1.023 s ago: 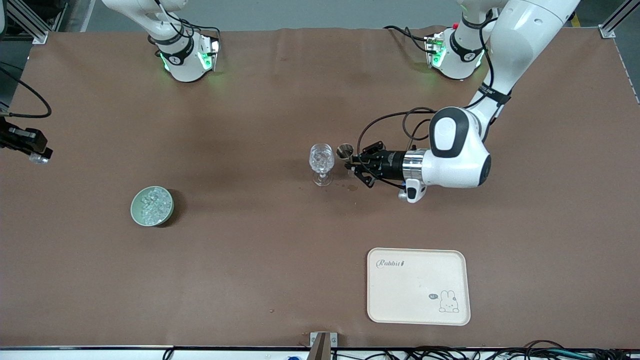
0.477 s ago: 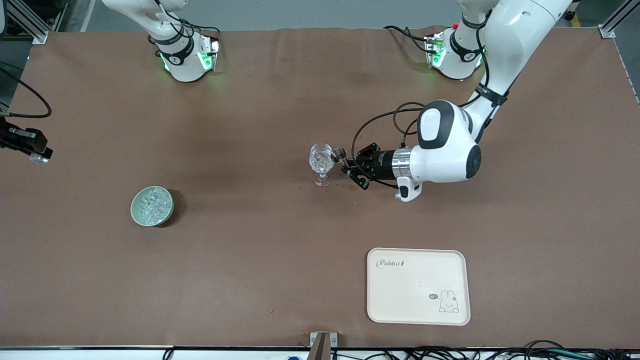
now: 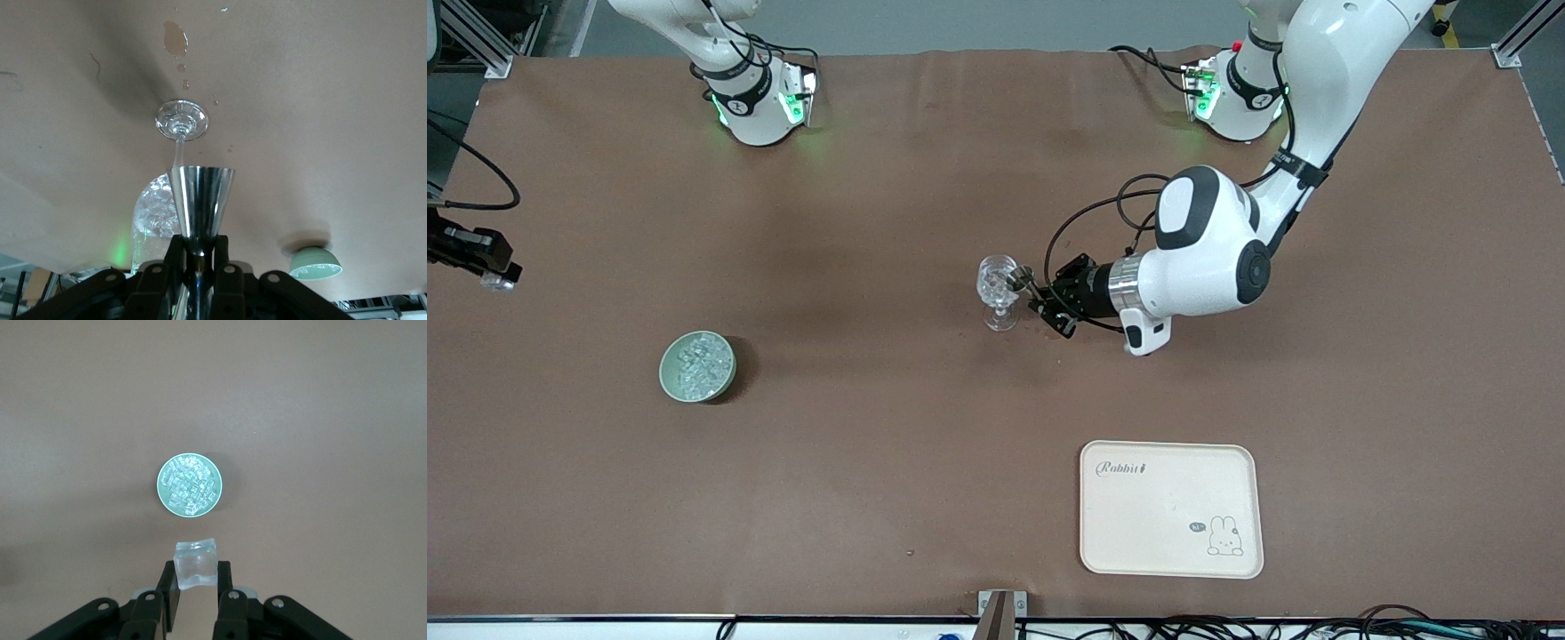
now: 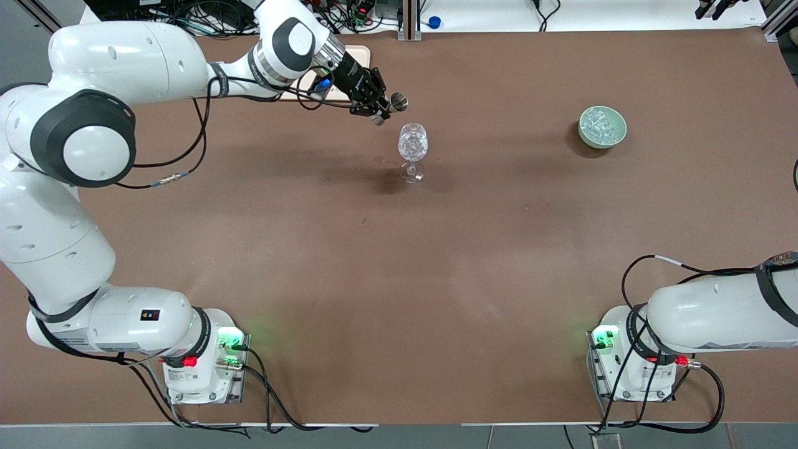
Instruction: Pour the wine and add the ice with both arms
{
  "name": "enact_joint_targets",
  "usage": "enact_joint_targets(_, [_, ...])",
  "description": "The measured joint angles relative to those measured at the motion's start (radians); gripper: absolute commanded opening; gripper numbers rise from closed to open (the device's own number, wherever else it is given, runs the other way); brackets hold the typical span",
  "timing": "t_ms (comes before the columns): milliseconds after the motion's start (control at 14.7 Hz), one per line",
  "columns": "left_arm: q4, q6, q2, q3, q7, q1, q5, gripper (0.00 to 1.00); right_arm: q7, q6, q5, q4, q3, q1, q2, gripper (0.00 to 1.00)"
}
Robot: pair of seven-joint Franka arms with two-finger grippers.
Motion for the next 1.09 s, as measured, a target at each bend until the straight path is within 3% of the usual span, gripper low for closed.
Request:
enact_joint_targets(341, [0.004,0.0,0.0,-0.047,-0.091,-0.008,0.181,0.01,0.0,0.0,0.0,0.0,0.0,0.0,0.0,0.01])
enact_joint_targets(1091, [0.004,0.0,0.0,-0.082,-0.185,-0.008,0.379,0.01,0.0,0.002,0.0,0.0,0.0,0.0,0.0,0.01])
